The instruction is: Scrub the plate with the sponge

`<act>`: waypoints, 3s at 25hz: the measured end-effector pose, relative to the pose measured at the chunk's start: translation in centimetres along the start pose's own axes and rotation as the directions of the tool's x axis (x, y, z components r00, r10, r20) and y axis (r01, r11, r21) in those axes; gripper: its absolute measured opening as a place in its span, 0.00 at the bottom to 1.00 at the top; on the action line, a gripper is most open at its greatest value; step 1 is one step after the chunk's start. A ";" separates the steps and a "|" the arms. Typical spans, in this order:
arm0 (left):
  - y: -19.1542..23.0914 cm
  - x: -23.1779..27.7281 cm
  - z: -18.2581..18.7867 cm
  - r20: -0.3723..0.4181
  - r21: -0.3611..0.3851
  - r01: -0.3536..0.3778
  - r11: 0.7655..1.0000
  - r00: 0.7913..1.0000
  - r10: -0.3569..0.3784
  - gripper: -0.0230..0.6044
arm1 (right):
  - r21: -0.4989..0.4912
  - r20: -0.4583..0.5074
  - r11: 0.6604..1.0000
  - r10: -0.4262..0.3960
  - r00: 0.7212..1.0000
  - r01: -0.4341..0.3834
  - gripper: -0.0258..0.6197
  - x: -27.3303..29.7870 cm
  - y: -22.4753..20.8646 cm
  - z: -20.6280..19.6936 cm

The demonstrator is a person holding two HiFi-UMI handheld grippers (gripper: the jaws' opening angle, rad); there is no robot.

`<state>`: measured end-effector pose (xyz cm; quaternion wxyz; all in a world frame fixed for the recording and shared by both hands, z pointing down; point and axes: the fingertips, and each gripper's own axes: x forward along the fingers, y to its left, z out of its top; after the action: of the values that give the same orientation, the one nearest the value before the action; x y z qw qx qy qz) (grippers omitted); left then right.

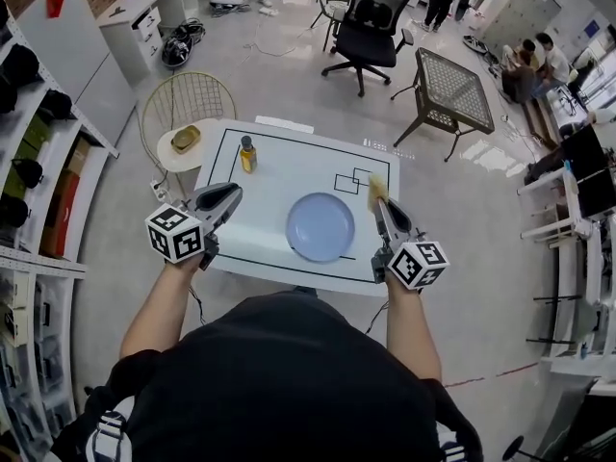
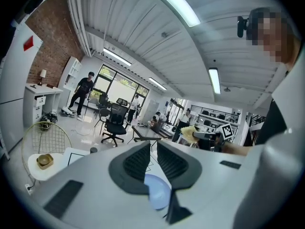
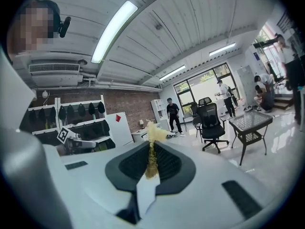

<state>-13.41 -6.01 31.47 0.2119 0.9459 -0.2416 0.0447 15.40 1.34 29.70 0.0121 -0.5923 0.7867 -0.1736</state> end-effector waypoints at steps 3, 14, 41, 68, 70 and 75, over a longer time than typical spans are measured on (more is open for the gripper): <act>0.1 1.9 0.0 -0.016 -0.002 0.006 1.000 1.000 -0.006 0.11 | -0.003 0.009 1.000 0.006 1.000 -0.006 0.08 1.2 -1.3 0.5; 1.0 7.0 0.2 -0.032 -0.017 0.005 1.000 0.999 -0.006 0.11 | 0.010 -0.025 1.000 0.018 1.000 -0.018 0.08 3.3 -5.6 0.4; 5.7 11.3 -5.6 -0.122 -0.124 -0.080 0.989 0.990 0.065 0.11 | 0.013 -0.215 0.998 0.064 0.975 -0.063 0.08 8.4 -10.1 -6.7; 5.5 16.4 -24.6 -0.438 -0.303 -0.101 0.948 0.898 -0.044 0.20 | 0.052 -0.515 0.970 0.230 0.826 -0.238 0.08 13.5 -8.8 -22.6; 5.1 16.5 -26.0 -0.459 -0.317 -0.105 0.942 0.887 -0.056 0.21 | 0.047 -0.534 0.965 0.243 0.810 -0.259 0.08 13.8 -8.4 -23.7; 5.3 16.4 -28.8 -0.497 -0.335 -0.121 0.934 0.865 -0.067 0.23 | 0.006 -0.581 0.947 0.266 0.769 -0.322 0.08 14.3 -7.3 -25.8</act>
<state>-1.03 -5.26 62.64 0.4337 0.8441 -0.1957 0.2471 12.11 -7.10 58.73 -0.2263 -0.3816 0.8435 -0.3027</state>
